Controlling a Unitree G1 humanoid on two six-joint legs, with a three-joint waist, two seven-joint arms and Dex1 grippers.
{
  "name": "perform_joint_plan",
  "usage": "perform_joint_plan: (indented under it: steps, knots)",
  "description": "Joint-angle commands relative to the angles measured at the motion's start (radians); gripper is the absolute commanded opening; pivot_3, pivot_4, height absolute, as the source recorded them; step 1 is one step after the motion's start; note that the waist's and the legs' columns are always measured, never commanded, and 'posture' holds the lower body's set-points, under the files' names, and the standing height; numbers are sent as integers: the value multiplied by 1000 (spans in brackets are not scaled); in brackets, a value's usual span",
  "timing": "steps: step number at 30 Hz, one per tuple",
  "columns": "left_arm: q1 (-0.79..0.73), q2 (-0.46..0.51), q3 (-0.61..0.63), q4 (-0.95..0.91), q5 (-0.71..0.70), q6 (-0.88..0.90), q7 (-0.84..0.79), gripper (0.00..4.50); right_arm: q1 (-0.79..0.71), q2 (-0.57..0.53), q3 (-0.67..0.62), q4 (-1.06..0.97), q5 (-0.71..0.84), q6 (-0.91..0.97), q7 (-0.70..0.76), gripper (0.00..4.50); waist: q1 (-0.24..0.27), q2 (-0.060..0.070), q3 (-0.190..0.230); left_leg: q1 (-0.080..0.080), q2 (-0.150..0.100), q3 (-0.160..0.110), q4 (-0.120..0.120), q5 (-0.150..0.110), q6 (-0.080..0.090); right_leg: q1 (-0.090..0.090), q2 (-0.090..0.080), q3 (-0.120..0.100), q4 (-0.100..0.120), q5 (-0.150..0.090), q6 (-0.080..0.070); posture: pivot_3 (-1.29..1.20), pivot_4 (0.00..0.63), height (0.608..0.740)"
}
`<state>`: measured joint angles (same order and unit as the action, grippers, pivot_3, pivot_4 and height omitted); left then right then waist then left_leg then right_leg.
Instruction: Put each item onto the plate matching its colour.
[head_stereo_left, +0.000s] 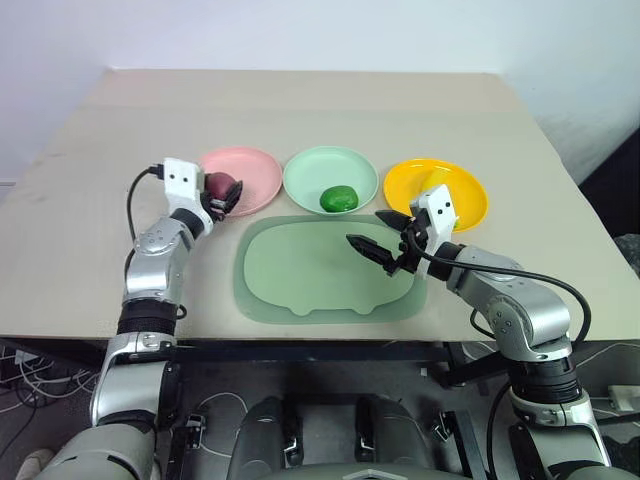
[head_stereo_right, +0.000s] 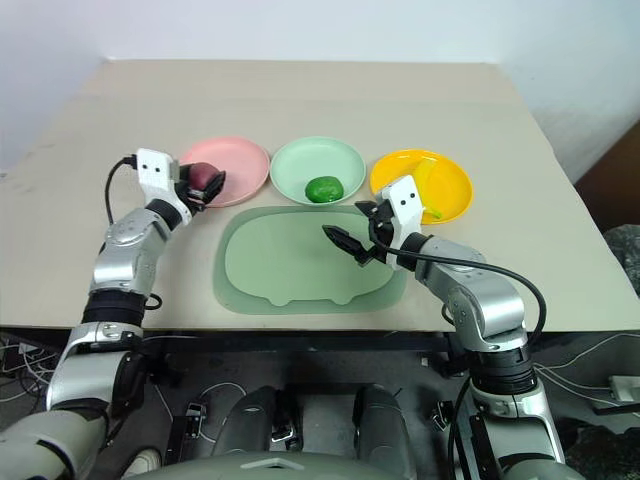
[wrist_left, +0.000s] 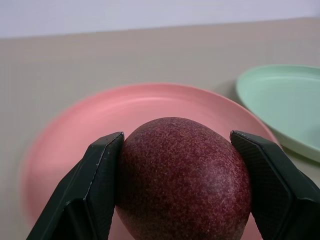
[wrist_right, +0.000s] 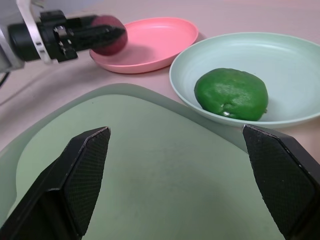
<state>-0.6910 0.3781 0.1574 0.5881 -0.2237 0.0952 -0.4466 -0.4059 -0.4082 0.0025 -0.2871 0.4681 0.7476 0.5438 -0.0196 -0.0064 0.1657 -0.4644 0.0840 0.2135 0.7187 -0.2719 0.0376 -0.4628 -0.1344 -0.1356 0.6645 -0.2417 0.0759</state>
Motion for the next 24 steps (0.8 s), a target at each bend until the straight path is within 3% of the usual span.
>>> perform_joint_plan:
  steps: [1,4,8,9,19,24]
  knots:
    - [-36,-8,3,-8,-3,-25,-17,3113,-17,1,-7,-23,-6,-24,-9,4500,0,0,0,0,0,0,0,0,0,0,0,0,0,0,0,0,150,695]
    - [-32,-14,1,-18,-6,-17,-26,3113,-14,0,-9,-27,-13,-24,-12,4500,0,0,0,0,0,0,0,0,0,0,0,0,0,0,0,0,150,695]
    - [-11,-9,3,-50,-18,-4,-57,4413,-12,0,-14,-26,-20,-26,-20,4500,0,0,0,0,0,0,0,0,0,0,0,0,0,0,0,0,150,695]
    - [-4,-10,5,-63,-23,1,-61,4486,-12,0,-14,-25,-23,-26,-23,4500,0,0,0,0,0,0,0,0,0,0,0,0,0,0,0,0,150,695]
    - [112,27,28,-267,-69,11,-142,4486,21,26,-12,-50,-26,-46,-48,4500,-1,0,0,0,0,0,0,0,0,0,0,0,0,0,0,0,150,695]
    - [235,79,100,-402,-167,-52,-265,4486,79,45,-27,-89,0,-80,-38,4500,-2,0,0,0,1,0,0,0,0,0,0,0,0,0,0,0,150,695]
